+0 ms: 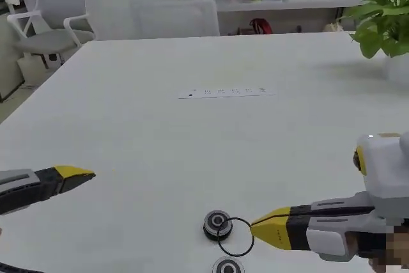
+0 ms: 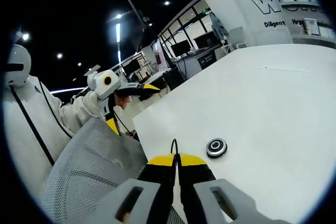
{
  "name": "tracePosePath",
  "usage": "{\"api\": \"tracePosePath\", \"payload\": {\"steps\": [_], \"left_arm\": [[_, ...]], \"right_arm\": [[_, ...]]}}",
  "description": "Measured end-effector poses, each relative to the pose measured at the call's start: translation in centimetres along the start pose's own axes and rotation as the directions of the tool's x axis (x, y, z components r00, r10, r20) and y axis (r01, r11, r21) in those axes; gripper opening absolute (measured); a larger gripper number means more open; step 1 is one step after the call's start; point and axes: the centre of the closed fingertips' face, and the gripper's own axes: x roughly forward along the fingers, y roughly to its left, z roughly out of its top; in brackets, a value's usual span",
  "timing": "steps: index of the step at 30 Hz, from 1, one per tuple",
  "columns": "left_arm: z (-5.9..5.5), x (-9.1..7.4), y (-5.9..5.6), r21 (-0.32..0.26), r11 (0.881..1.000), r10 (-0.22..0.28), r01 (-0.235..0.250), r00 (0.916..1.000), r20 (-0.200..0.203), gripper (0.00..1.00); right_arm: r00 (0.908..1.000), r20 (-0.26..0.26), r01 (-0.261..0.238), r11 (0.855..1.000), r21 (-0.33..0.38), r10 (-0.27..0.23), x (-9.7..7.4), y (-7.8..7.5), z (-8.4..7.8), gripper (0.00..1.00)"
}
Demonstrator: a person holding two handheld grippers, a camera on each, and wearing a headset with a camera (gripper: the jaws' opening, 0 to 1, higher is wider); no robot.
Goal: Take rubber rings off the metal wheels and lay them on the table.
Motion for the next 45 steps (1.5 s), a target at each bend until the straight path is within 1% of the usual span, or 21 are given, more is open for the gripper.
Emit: {"api": "tracePosePath", "payload": {"steps": [3, 6, 10, 14, 18, 20, 22, 23, 24, 26, 28, 29, 33, 37, 39, 45], "left_arm": [[-0.2, -0.4, 0.3, -0.013, 1.000, 0.016, -0.016, 0.9998, 0.006, 1.00], [-0.7, -0.9, 0.6, -0.037, 0.999, 0.036, -0.035, 0.9993, 0.014, 1.00], [-1.2, -1.1, 0.7, -0.068, 0.996, 0.052, -0.050, 0.9983, 0.026, 1.00], [-2.1, -1.0, 0.4, -0.114, 0.992, 0.059, -0.054, 0.9974, 0.041, 1.00], [-3.7, -0.9, -0.1, -0.137, 0.988, 0.069, -0.065, 0.9973, 0.026, 1.00], [-4.2, -0.9, -0.4, -0.163, 0.984, 0.072, -0.067, 0.9970, 0.026, 1.00], [-4.7, -0.9, -0.6, -0.170, 0.982, 0.086, -0.081, 0.9961, 0.021, 1.00], [-5.0, -0.9, -0.7, -0.169, 0.982, 0.090, -0.086, 0.9959, 0.014, 1.00], [-5.4, -0.9, -0.9, -0.174, 0.981, 0.085, -0.085, 0.9964, -0.003, 1.00], [-5.3, -1.0, -0.7, -0.180, 0.980, 0.089, -0.088, 0.9960, -0.003, 1.00], [-4.8, -1.2, -0.2, -0.182, 0.977, 0.112, -0.106, 0.9934, 0.022, 1.00], [-4.7, -1.2, -0.1, -0.183, 0.977, 0.116, -0.110, 0.9929, 0.025, 1.00], [-4.9, -1.2, -0.1, -0.195, 0.974, 0.120, -0.113, 0.9926, 0.022, 1.00], [-4.8, -1.4, 0.2, -0.201, 0.971, 0.138, -0.129, 0.9897, 0.036, 1.00], [-4.8, -1.4, 0.2, -0.207, 0.970, 0.138, -0.127, 0.9898, 0.036, 1.00], [-4.7, -1.3, 0.2, -0.207, 0.970, 0.140, -0.128, 0.9893, 0.041, 1.00]], "right_arm": [[0.9999, 0.012, 0.004, 1.000, -0.006, -0.004, -0.2, 0.3, 0.5, 0.00], [0.9996, 0.026, 0.007, 1.000, -0.009, -0.007, -0.5, 0.7, 1.1, 0.00], [0.9992, 0.039, 0.008, 1.000, -0.015, -0.008, -0.8, 1.2, 1.7, 0.00], [0.9982, 0.061, 0.002, 1.000, -0.019, -0.001, -0.9, 1.6, 2.7, 0.00], [0.9977, 0.067, -0.007, 0.999, -0.033, 0.010, -0.7, 2.2, 3.6, 0.00], [0.9975, 0.069, -0.014, 0.999, -0.041, 0.017, -0.6, 2.5, 4.1, 0.00], [0.9969, 0.074, -0.024, 0.998, -0.051, 0.027, -0.3, 2.8, 4.7, 0.00], [0.9968, 0.075, -0.026, 0.998, -0.054, 0.030, -0.2, 2.9, 4.9, 0.00], [0.9967, 0.074, -0.029, 0.998, -0.060, 0.034, -0.1, 3.1, 5.2, 0.00], [0.9964, 0.073, -0.037, 0.996, -0.077, 0.043, 0.2, 3.3, 5.7, 0.00], [0.9959, 0.075, -0.044, 0.995, -0.088, 0.051, 0.6, 3.5, 6.2, 0.00], [0.9955, 0.075, -0.051, 0.994, -0.094, 0.058, 0.8, 3.7, 6.6, 0.00], [0.9935, 0.077, -0.075, 0.990, -0.117, 0.085, 1.7, 4.5, 7.5, 0.00], [0.9929, 0.062, -0.093, 0.987, -0.131, 0.102, 2.8, 5.0, 7.8, 0.00], [0.9928, 0.051, -0.101, 0.986, -0.132, 0.109, 3.4, 5.2, 7.9, 0.00], [0.9919, 0.040, -0.115, 0.985, -0.132, 0.121, 4.5, 5.6, 8.4, 0.00]]}}
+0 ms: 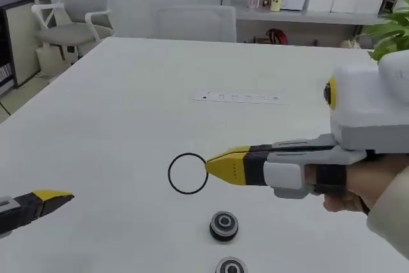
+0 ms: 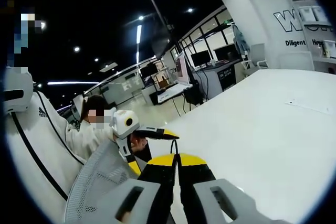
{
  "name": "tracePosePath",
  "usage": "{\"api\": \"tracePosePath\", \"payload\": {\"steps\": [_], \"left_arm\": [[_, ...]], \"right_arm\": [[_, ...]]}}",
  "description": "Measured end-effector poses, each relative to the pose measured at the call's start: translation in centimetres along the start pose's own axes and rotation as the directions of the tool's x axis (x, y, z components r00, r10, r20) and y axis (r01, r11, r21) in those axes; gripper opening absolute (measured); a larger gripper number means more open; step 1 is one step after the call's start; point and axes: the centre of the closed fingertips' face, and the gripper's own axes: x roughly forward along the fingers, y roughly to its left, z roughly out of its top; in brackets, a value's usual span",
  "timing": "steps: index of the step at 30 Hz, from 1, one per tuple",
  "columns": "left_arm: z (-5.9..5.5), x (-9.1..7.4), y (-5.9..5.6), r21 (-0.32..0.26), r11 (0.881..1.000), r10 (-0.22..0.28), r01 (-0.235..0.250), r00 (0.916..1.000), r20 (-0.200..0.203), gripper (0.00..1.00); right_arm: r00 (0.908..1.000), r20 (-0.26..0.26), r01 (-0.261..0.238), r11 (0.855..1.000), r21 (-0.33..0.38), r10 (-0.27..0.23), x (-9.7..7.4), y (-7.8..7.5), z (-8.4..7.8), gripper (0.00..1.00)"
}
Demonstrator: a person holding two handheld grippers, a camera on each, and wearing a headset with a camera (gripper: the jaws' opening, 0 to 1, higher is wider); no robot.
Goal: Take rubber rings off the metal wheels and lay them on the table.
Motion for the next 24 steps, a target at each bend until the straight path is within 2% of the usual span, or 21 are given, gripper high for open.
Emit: {"api": "tracePosePath", "payload": {"steps": [5, 13, 18, 24], "left_arm": [[0.0, 0.0, 0.1, -0.006, 1.000, 0.003, -0.003, 1.0000, 0.004, 1.00], [-0.2, 0.1, 0.0, 0.010, 1.000, 0.000, 0.001, 1.0000, -0.007, 1.00], [-0.1, 0.0, 0.1, 0.007, 1.000, 0.005, -0.005, 1.0000, -0.004, 1.00], [0.0, -0.1, 0.2, 0.011, 1.000, 0.012, -0.012, 0.9999, 0.003, 1.00]], "right_arm": [[0.9990, -0.043, -0.015, 1.000, -0.009, 0.014, 1.5, 0.2, -0.2, 0.00], [0.9903, -0.131, -0.051, 0.999, -0.016, 0.048, 3.7, 0.8, -2.1, 0.00], [0.9862, -0.156, -0.056, 0.998, -0.007, 0.054, 4.2, 0.2, -3.5, 0.00], [0.9796, -0.197, -0.038, 0.999, 0.013, 0.040, 4.7, -0.8, -5.7, 0.00]]}}
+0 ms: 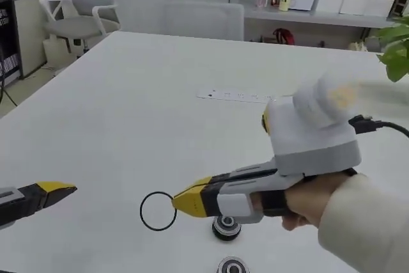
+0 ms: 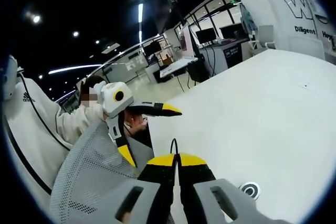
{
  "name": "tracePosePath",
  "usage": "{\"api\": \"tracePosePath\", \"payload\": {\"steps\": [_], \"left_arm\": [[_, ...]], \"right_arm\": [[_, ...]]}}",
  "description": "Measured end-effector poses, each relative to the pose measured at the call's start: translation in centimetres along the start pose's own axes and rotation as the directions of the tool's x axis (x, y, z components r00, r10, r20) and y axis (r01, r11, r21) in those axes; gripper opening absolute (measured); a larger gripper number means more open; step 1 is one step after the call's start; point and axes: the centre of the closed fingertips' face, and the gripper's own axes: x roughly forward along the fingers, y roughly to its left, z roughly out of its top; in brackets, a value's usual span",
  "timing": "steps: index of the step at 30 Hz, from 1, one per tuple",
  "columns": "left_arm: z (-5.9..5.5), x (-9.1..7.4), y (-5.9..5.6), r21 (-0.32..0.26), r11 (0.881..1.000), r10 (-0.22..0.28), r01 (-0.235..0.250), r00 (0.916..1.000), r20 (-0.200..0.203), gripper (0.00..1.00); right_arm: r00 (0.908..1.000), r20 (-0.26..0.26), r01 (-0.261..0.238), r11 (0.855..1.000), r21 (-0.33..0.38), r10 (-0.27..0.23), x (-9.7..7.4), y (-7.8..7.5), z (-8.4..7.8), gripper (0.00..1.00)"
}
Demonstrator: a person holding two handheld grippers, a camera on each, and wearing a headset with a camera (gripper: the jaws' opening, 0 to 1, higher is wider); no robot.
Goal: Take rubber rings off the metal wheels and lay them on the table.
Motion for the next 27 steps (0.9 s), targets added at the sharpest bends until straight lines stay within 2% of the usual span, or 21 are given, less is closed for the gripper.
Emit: {"api": "tracePosePath", "payload": {"steps": [9, 19, 27], "left_arm": [[-0.2, 0.0, -0.2, -0.002, 1.000, -0.012, 0.012, 0.9999, -0.005, 1.00], [-0.2, 0.1, -0.3, -0.013, 1.000, -0.018, 0.018, 0.9998, -0.001, 1.00], [-0.1, 0.1, -0.4, -0.014, 1.000, -0.024, 0.024, 0.9997, 0.004, 1.00]], "right_arm": [[0.9976, -0.063, 0.030, 0.998, 0.049, -0.027, 1.0, -1.6, -2.9, 0.00], [0.9874, -0.152, 0.053, 0.997, 0.056, -0.044, 2.2, -2.4, -6.0, 0.00], [0.9817, -0.171, 0.095, 0.994, 0.055, -0.084, 2.4, -3.5, -7.0, 0.00]]}}
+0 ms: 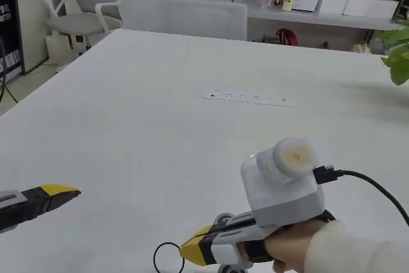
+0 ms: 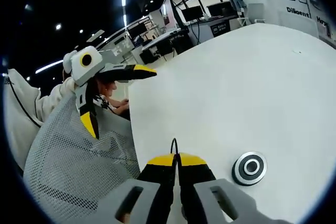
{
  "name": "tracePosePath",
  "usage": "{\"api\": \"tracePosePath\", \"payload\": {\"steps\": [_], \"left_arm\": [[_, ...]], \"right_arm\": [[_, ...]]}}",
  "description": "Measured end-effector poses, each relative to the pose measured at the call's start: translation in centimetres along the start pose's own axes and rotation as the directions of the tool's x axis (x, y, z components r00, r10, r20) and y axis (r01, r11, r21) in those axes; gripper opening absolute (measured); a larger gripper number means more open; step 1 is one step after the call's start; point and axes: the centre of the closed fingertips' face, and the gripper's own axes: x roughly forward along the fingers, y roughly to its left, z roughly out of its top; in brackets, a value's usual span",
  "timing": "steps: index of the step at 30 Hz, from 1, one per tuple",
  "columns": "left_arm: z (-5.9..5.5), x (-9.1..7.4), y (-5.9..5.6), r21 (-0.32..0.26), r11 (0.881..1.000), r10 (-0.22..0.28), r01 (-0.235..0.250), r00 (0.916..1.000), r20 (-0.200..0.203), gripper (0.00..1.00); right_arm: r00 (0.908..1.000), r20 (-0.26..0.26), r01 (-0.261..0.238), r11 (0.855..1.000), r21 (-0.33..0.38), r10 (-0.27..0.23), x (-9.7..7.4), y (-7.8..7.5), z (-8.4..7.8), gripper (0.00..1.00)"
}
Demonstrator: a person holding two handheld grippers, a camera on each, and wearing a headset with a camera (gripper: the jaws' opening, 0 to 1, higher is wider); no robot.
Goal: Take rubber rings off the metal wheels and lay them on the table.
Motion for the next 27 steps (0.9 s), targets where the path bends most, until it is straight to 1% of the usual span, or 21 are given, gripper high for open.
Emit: {"api": "tracePosePath", "payload": {"steps": [5, 10, 17, 21, 24, 27], "left_arm": [[0.1, 0.0, 0.2, -0.011, 1.000, 0.008, -0.008, 1.0000, 0.006, 1.00], [0.0, 0.0, 0.2, -0.014, 1.000, 0.011, -0.011, 0.9999, 0.003, 1.00], [0.0, 0.1, 0.3, -0.014, 1.000, 0.013, -0.013, 0.9999, 0.000, 1.00], [-0.1, 0.1, 0.2, -0.011, 1.000, 0.011, -0.011, 0.9999, -0.006, 1.00], [-0.2, 0.1, 0.2, -0.011, 1.000, 0.011, -0.011, 0.9999, -0.011, 1.00], [-0.2, 0.2, 0.1, -0.012, 1.000, 0.011, -0.011, 0.9998, -0.014, 1.00]], "right_arm": [[0.9995, -0.007, 0.031, 0.999, 0.019, -0.031, 0.2, -1.0, -0.5, 0.00], [0.9986, -0.018, 0.050, 0.999, 0.015, -0.049, 0.3, -1.4, -0.9, 0.00], [0.9977, -0.020, 0.065, 0.998, 0.016, -0.064, 0.4, -1.9, -1.1, 0.00], [0.9971, -0.019, 0.074, 0.997, 0.004, -0.073, 0.5, -2.1, -1.1, 0.00], [0.9980, -0.010, 0.062, 0.998, 0.003, -0.062, 0.5, -2.0, -1.0, 0.01], [0.9973, -0.015, 0.072, 0.997, -0.006, -0.072, 0.5, -2.2, -1.1, 0.02]]}}
